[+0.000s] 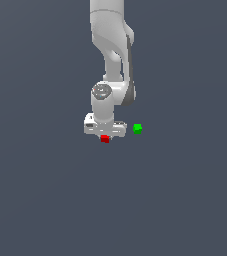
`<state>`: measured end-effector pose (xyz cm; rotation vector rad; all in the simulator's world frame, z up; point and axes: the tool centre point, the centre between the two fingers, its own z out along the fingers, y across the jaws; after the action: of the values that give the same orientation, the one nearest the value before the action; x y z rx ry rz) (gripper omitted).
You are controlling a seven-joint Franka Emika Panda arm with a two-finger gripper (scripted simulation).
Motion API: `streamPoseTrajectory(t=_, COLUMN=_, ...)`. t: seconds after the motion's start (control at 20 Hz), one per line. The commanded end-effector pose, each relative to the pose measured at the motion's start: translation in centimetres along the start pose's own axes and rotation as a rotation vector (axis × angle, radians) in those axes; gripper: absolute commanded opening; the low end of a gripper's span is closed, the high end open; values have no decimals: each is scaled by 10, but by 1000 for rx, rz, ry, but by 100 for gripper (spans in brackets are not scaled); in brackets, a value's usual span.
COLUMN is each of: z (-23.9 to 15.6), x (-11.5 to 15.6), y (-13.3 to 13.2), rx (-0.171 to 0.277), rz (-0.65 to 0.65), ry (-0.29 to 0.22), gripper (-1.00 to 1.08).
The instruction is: Stack the red cube on top of the green cube.
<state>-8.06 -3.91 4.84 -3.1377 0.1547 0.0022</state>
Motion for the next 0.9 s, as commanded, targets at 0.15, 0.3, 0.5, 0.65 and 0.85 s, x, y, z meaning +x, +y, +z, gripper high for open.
streamPoseTrajectory(t=0.15, z=-36, x=0, y=0, rx=0, rz=0, ry=1, gripper=-100)
streamPoseTrajectory(t=0.3, z=-52, x=0, y=0, rx=0, rz=0, ry=1, gripper=-100)
streamPoseTrajectory(t=0.5, z=-68, x=1, y=0, rx=0, rz=0, ry=1, gripper=-100)
streamPoseTrajectory(t=0.65, z=-73, x=1, y=0, rx=0, rz=0, ry=1, gripper=-100)
streamPoseTrajectory(t=0.85, z=-73, x=2, y=0, rx=0, rz=0, ry=1, gripper=-100)
